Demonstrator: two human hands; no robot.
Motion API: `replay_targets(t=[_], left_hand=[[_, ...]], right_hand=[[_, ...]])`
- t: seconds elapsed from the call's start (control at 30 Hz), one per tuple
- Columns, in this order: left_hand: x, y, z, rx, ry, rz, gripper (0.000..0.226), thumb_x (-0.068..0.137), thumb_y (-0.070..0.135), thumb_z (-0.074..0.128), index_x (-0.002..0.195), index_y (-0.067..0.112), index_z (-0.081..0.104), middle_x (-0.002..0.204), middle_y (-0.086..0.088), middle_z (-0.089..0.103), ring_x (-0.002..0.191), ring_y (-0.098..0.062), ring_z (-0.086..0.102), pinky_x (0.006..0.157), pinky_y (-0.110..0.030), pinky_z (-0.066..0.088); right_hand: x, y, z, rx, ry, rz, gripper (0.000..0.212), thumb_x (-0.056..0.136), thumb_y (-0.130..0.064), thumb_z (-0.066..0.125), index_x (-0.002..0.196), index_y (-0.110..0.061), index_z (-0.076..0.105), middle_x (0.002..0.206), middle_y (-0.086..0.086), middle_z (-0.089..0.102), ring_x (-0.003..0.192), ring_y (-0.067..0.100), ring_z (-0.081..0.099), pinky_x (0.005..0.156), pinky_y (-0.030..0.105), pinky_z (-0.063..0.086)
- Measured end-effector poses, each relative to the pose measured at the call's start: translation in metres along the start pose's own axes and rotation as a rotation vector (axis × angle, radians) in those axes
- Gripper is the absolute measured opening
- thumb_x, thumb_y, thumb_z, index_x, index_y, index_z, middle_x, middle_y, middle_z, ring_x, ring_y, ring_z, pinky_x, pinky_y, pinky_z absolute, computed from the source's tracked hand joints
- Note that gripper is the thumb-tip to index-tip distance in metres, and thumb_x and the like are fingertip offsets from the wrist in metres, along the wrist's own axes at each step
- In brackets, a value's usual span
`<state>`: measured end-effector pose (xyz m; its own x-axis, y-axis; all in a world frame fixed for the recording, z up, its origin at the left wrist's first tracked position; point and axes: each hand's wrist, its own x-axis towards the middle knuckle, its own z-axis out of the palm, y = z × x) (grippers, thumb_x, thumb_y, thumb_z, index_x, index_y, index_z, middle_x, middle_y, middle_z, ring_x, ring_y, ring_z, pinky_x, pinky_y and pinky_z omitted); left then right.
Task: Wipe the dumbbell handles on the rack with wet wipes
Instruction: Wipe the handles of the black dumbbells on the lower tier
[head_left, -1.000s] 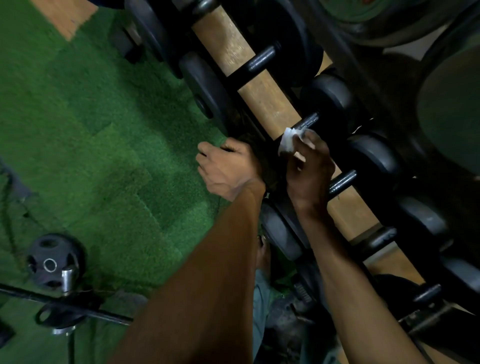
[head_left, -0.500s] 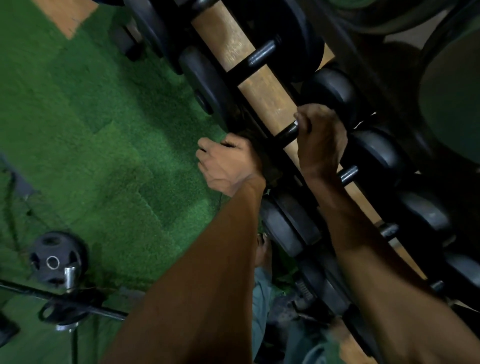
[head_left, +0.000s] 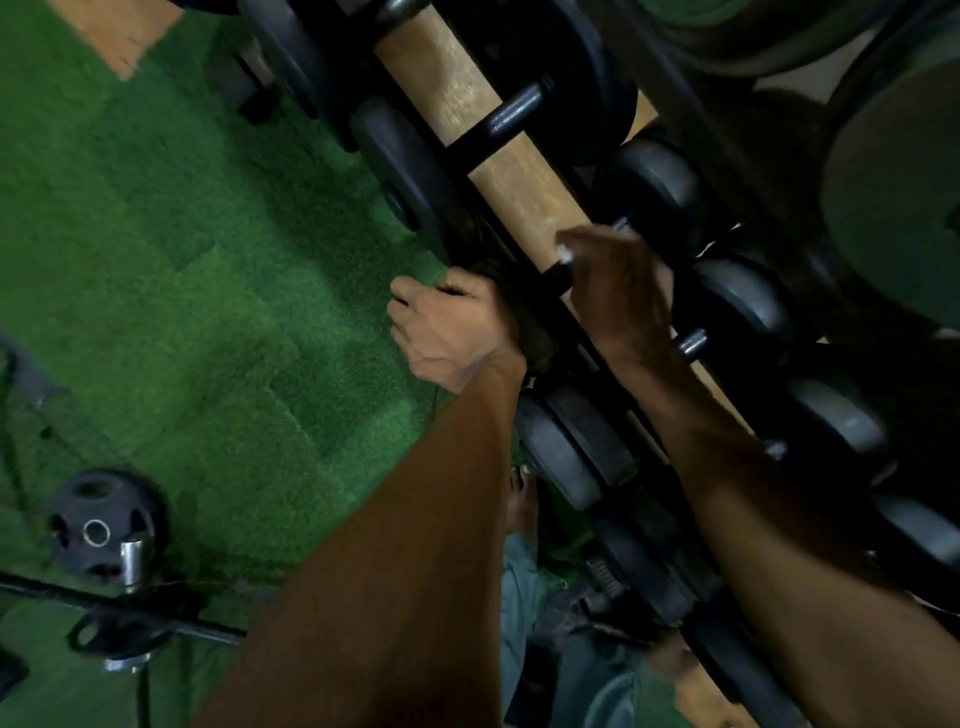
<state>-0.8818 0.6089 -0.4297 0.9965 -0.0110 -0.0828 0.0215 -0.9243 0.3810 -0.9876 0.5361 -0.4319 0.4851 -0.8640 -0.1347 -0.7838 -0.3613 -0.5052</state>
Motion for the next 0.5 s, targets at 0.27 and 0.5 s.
replay_targets(t=[0.27, 0.5], left_hand=[[0.001, -0.001, 0.001, -0.008, 0.022, 0.020, 0.040, 0.082, 0.034, 0.045, 0.106, 0.005, 0.059, 0.104, -0.017, 0.064, 0.098, -0.039, 0.062, 0.074, -0.044, 0.047], [0.001, 0.001, 0.001, 0.019, 0.047, 0.013, 0.040, 0.079, 0.035, 0.044, 0.103, 0.006, 0.060, 0.100, -0.015, 0.064, 0.095, -0.038, 0.062, 0.070, -0.044, 0.048]], right_hand=[[0.018, 0.005, 0.008, -0.075, 0.067, 0.014, 0.031, 0.091, 0.003, 0.055, 0.108, -0.008, 0.078, 0.108, 0.011, 0.076, 0.100, 0.029, 0.069, 0.083, 0.031, 0.056], [-0.005, -0.006, 0.000, 0.169, -0.234, -0.185, 0.040, 0.081, -0.009, 0.035, 0.093, -0.007, 0.074, 0.096, 0.010, 0.074, 0.098, 0.030, 0.071, 0.081, 0.042, 0.057]])
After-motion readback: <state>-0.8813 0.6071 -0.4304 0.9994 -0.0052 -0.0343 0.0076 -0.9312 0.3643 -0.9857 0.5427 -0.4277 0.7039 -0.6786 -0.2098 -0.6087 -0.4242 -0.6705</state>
